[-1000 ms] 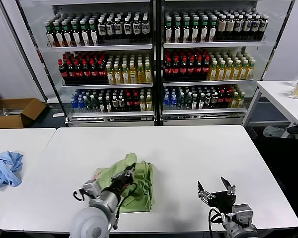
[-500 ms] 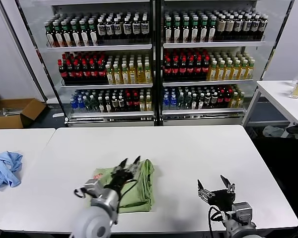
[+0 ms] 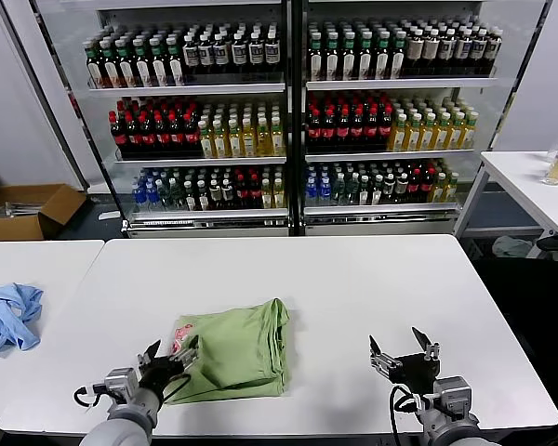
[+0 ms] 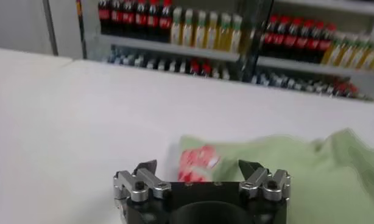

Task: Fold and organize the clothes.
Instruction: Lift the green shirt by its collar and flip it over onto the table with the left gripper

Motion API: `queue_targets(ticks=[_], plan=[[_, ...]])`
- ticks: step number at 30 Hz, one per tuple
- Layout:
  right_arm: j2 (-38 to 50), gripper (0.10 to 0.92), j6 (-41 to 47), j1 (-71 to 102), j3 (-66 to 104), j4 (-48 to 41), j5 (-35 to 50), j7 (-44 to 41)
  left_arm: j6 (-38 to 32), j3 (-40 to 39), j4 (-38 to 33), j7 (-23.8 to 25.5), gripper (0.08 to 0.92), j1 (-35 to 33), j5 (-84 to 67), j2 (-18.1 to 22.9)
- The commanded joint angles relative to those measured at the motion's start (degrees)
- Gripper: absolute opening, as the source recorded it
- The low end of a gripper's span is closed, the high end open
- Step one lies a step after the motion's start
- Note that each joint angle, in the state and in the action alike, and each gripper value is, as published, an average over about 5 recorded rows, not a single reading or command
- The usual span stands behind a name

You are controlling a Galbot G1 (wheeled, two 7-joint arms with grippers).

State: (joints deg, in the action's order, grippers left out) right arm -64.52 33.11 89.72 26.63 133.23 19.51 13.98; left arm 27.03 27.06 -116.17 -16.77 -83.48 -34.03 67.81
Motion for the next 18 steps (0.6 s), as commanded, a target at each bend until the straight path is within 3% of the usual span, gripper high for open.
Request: queue_targets(ticks=[1, 6, 18], plan=[[-0.11, 0.823, -0.04, 0.10, 0.06, -0.11, -0.06, -0.01, 1.31, 3.23, 2.34, 2.79, 0.823, -2.80, 0.12, -0.64], [-0.03, 0.823, -0.03, -0.13, 0.04, -0.15, -0.07, -0.06, 0.61, 3.03, 2.38, 4.11, 0.797, -1.91, -2.81, -0.07], [-0.48, 0.823, -0.67, -0.07, 0.00, -0.43, -0.15, 0.27, -1.71, 1.85, 4.27, 5.53, 0.466, -1.62, -5.39, 1.19]])
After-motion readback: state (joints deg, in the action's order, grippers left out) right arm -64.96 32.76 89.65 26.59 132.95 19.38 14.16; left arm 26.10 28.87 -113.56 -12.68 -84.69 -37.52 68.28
